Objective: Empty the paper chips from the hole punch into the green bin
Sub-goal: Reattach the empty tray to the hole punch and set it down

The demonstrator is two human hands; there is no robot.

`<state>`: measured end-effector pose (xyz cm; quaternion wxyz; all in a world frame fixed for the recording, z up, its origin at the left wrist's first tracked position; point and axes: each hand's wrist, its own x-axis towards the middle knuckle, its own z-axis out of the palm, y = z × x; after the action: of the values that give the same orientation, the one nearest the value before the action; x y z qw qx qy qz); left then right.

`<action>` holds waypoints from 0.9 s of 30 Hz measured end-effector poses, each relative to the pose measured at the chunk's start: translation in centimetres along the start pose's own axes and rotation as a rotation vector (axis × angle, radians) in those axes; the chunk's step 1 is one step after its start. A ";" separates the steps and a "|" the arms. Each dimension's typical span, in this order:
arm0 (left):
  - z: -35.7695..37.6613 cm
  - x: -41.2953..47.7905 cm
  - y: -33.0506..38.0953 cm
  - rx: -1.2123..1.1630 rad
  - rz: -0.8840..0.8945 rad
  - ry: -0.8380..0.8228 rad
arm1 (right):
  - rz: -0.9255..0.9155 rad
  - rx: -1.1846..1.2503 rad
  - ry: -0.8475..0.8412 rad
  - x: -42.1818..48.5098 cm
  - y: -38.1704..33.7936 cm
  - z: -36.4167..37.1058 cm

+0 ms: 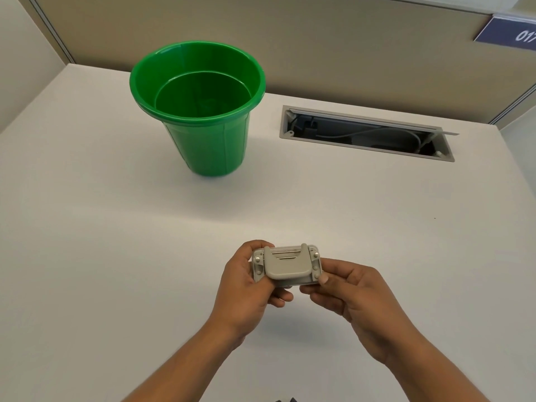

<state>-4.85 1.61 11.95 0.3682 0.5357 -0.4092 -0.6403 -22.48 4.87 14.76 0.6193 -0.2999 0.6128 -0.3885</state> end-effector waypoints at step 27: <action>-1.6 1.3 -1.8 -0.131 -0.225 -0.231 | 0.054 0.093 0.134 1.7 2.5 -2.3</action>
<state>-3.51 0.88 9.68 0.2787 0.4758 -0.3439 -0.7601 -24.61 4.97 11.54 0.6003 -0.2274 0.6423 -0.4188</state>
